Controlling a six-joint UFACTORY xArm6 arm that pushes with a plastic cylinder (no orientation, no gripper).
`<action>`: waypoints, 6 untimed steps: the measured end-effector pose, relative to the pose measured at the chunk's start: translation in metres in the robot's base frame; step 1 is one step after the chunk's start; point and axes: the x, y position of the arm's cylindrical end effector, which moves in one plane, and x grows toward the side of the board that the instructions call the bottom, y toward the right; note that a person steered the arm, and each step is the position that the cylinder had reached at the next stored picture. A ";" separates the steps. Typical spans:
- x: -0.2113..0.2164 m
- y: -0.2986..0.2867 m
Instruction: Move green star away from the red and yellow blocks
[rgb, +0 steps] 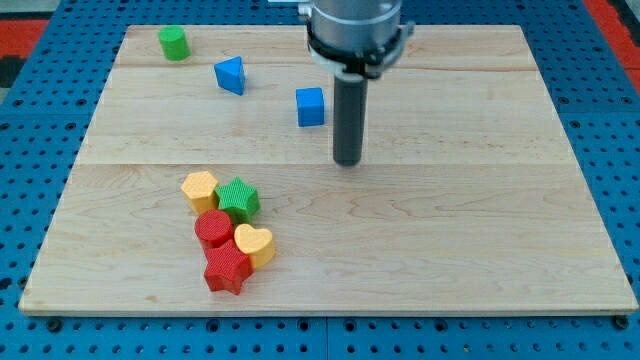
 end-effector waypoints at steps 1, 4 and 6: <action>0.071 -0.043; 0.055 -0.111; 0.040 -0.102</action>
